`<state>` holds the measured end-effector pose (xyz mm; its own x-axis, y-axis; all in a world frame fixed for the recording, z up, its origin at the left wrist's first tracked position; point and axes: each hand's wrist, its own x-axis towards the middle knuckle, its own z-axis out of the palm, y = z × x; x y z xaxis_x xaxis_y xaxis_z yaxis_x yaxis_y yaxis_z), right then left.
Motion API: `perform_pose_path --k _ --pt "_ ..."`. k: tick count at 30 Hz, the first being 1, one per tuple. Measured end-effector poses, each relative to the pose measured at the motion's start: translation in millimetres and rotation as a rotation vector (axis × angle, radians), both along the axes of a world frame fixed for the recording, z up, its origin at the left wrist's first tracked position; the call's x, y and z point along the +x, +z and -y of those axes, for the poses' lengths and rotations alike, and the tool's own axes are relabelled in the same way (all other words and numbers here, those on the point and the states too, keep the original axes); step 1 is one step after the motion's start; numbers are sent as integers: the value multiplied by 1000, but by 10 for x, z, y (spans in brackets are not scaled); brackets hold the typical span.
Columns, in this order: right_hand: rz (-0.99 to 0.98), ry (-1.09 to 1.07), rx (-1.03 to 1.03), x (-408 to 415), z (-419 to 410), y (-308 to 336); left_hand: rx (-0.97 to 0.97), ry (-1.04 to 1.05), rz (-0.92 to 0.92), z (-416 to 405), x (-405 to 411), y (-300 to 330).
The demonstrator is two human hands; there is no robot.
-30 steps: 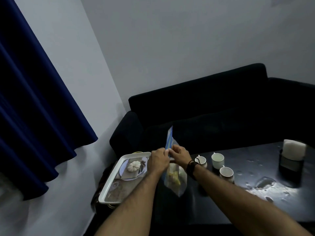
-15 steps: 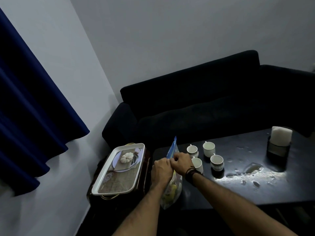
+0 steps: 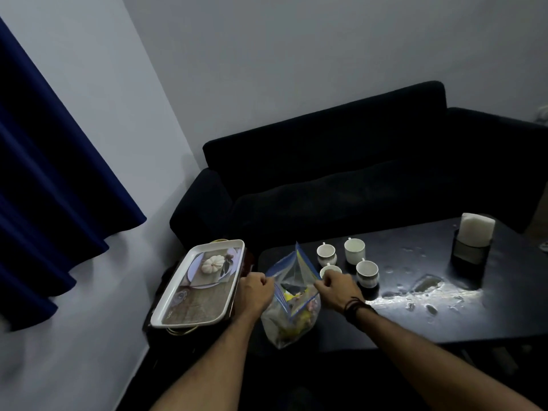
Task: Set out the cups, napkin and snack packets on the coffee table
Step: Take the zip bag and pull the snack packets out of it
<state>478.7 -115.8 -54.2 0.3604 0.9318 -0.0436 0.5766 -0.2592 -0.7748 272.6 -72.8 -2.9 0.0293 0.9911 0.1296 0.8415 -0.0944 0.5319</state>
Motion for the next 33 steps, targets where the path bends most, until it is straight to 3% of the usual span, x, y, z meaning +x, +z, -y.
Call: perform_pose_path --k 6,8,12,16,19,23,27,33 --pt "82 1 68 -111 -93 177 -104 -225 -112 109 313 -62" --pt "166 -6 82 -89 -63 180 -91 -183 -151 117 326 -72" --pt "313 -125 -18 200 111 128 71 101 -154 62 84 17" --pt "349 -138 -72 348 209 90 122 75 -200 72 -6 42" --pt "354 -77 158 246 209 126 109 10 -126 134 78 30" --pt "518 192 476 89 196 176 67 -130 -120 199 226 28" --pt "503 494 135 -54 165 120 23 -216 -104 249 330 -4" --pt "487 639 -187 -161 123 -151 -43 -344 -153 347 318 -60"
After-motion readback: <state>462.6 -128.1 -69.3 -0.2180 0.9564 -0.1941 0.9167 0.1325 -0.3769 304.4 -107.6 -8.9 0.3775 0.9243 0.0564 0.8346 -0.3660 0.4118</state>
